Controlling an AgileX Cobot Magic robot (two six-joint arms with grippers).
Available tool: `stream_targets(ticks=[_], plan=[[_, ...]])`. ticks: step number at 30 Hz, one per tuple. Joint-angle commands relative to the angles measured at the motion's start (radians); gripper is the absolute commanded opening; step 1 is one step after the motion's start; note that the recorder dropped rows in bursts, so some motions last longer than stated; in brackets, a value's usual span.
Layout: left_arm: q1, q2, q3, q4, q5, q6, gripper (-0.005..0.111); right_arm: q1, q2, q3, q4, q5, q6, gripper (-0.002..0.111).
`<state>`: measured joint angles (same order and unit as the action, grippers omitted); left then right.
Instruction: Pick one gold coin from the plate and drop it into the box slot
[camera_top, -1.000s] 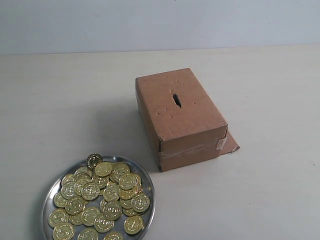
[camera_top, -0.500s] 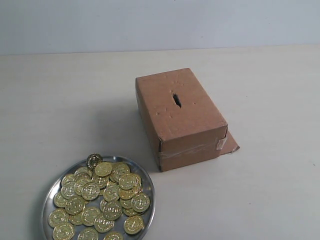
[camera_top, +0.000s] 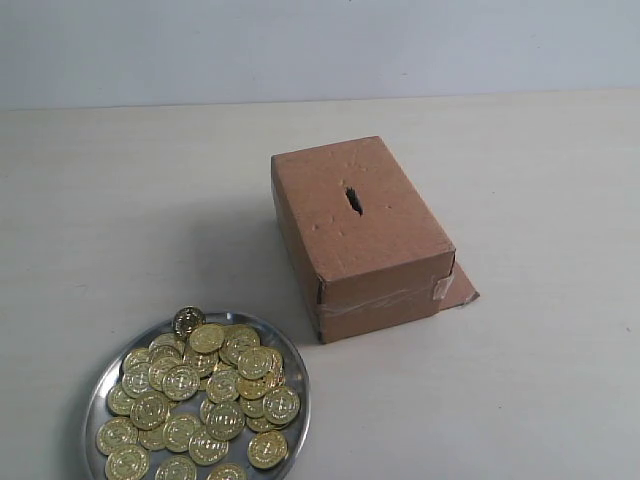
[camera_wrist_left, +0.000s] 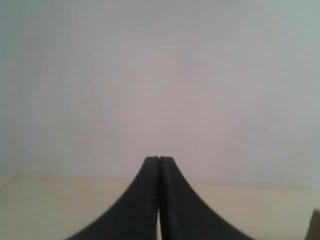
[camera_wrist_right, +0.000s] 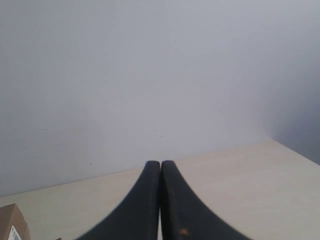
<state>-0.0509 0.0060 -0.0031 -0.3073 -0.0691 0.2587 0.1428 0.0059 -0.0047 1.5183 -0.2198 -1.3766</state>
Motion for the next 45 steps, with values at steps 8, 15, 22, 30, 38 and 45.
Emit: stream_targets(ticks=[8,15,22,30,38,45], plan=[[0.022,-0.006,0.003,0.188,0.402,-0.239,0.000,-0.006,-0.006,0.005,-0.003,0.005,-0.007,0.000],[0.022,-0.006,0.003,0.192,0.418,-0.241,0.000,-0.006,-0.006,0.005,-0.003,0.005,-0.007,0.000],[0.022,-0.006,0.003,0.192,0.418,-0.275,0.000,-0.006,-0.006,0.005,-0.003,0.005,-0.007,0.000],[0.022,-0.006,0.003,0.202,0.418,-0.276,0.000,-0.006,-0.006,0.005,-0.003,0.005,-0.007,0.000],[0.022,-0.006,0.003,0.202,0.422,-0.271,0.000,-0.006,-0.006,0.005,-0.003,0.005,-0.007,0.000],[0.022,-0.006,0.003,0.202,0.422,-0.271,0.000,-0.006,-0.006,0.005,-0.003,0.005,-0.007,0.000]])
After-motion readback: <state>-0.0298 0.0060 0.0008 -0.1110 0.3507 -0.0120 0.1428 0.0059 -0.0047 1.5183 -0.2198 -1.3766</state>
